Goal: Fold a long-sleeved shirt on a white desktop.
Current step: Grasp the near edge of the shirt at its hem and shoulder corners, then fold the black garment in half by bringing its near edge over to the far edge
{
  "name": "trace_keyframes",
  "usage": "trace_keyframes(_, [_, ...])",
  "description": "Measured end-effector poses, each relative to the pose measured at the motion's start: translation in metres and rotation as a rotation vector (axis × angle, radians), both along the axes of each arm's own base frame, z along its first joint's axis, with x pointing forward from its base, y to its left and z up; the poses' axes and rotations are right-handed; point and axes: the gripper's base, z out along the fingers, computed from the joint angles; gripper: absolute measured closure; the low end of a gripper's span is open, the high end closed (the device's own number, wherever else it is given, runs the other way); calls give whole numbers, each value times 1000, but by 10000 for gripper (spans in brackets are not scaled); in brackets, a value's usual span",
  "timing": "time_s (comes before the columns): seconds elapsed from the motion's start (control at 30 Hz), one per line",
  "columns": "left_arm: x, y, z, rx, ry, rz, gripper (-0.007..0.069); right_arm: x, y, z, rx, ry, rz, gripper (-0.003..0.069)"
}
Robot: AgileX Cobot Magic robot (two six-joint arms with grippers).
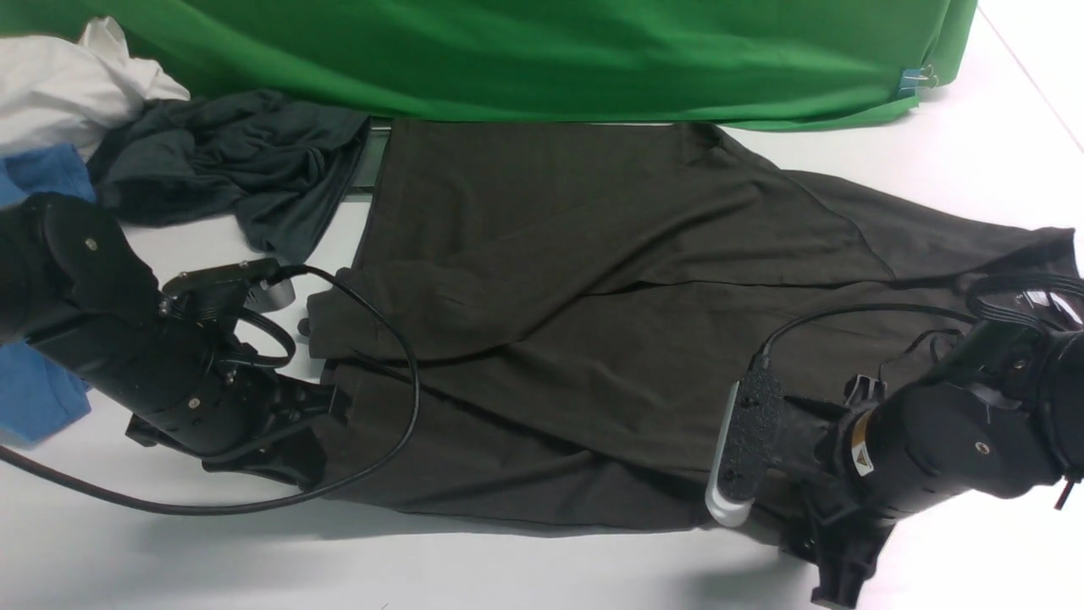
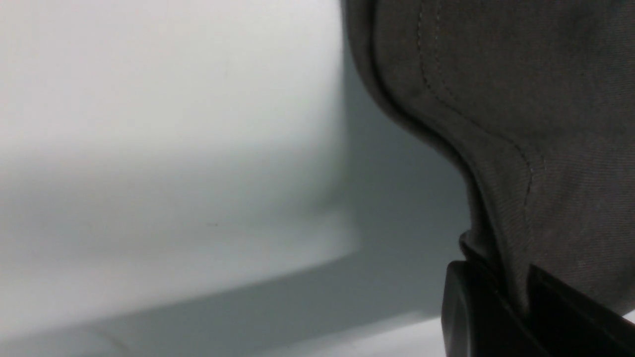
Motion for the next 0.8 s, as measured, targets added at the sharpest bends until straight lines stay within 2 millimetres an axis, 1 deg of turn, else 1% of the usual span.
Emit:
trace_keyframes(0.13, [0,0,0,0,0,0,585,3,2,-1,26,-20,-20,231])
trace_keyframes(0.23, [0,0,0,0,0,0,585,2,2,-1,26,-14,-28,299])
trace_keyframes(0.27, [0,0,0,0,0,0,585,2,2,-1,23,-6,-36,366])
trace_keyframes(0.3, [0,0,0,0,0,1,585,1,2,-1,24,-5,-38,377])
trace_keyframes(0.33, [0,0,0,0,0,1,585,0,1,-2,15,10,-48,487])
trace_keyframes(0.4, [0,0,0,0,0,1,585,-1,0,-2,4,26,-59,570])
trace_keyframes(0.43, [0,0,0,0,1,1,585,-2,-1,-2,-1,33,-64,596])
trace_keyframes(0.5, [-1,0,1,-1,1,-1,585,-3,-2,0,-10,42,-75,613])
trace_keyframes(0.6, [-4,0,9,4,-13,-7,585,-11,-9,4,-56,92,-91,619])
trace_keyframes(0.7, [-11,2,22,20,-40,8,585,-19,-14,17,-69,103,-111,620])
trace_keyframes(0.73, [-11,2,23,19,-42,7,585,-19,-15,18,-70,104,-113,620])
trace_keyframes(0.77, [-16,4,31,34,-57,15,585,-23,-17,28,-58,89,-121,620])
trace_keyframes(0.8, [-19,5,36,36,-64,19,585,-24,-18,32,-52,82,-124,620])
